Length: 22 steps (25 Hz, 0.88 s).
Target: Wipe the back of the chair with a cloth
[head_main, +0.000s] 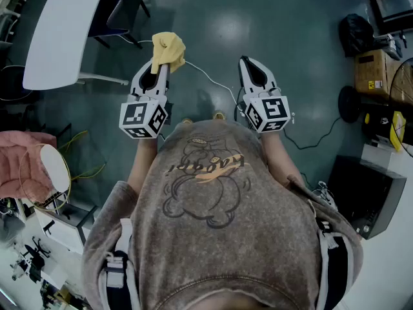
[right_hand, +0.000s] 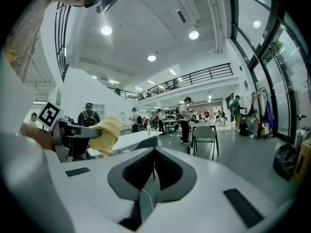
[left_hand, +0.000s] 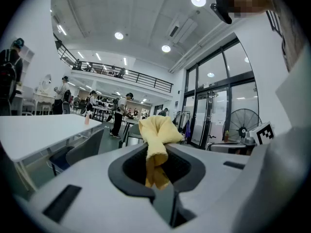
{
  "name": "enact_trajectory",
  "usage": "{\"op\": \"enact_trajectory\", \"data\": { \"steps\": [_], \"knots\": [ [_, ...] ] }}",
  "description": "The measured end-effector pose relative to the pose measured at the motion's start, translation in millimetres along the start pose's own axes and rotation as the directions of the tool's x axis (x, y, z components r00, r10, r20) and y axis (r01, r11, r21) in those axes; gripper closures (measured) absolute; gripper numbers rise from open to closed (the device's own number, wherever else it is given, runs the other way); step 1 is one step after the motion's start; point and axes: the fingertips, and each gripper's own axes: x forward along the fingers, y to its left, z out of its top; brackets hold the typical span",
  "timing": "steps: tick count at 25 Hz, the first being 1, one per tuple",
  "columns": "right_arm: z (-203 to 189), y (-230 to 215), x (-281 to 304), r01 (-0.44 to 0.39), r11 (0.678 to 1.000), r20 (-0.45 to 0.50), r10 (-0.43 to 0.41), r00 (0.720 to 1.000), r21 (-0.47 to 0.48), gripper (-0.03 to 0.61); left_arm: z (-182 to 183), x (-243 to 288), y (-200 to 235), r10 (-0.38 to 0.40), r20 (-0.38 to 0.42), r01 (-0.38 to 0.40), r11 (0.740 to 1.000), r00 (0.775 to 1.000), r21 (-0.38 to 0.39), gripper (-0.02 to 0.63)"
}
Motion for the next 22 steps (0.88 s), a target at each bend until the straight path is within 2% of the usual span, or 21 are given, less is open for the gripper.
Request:
{"op": "enact_trajectory", "data": {
  "steps": [8, 13, 16, 22],
  "knots": [
    [-1.4, 10.5, 4.0, 0.029, 1.0, -0.002, -0.029, 1.0, -0.001, 0.552, -3.5, -10.9, 14.1, -0.011, -0.016, 0.011, 1.0, 1.0, -0.01, 0.552],
    [-11.5, 21.8, 2.3, 0.071, 0.997, -0.001, -0.071, 0.997, -0.022, 0.552, -18.6, -18.7, 28.2, -0.036, -0.031, 0.036, 0.999, 0.999, -0.005, 0.552],
    [-10.9, 18.4, -2.2, 0.114, 0.994, 0.015, -0.114, 0.993, -0.001, 0.552, -21.8, -13.1, 29.2, -0.059, -0.037, 0.059, 0.998, 0.998, -0.006, 0.552],
    [-7.8, 10.1, 5.5, 0.141, 0.99, 0.02, -0.142, 0.99, 0.025, 0.552, -10.6, 7.6, 26.8, -0.105, -0.03, 0.105, 0.994, 0.994, 0.001, 0.552]
  ]
}}
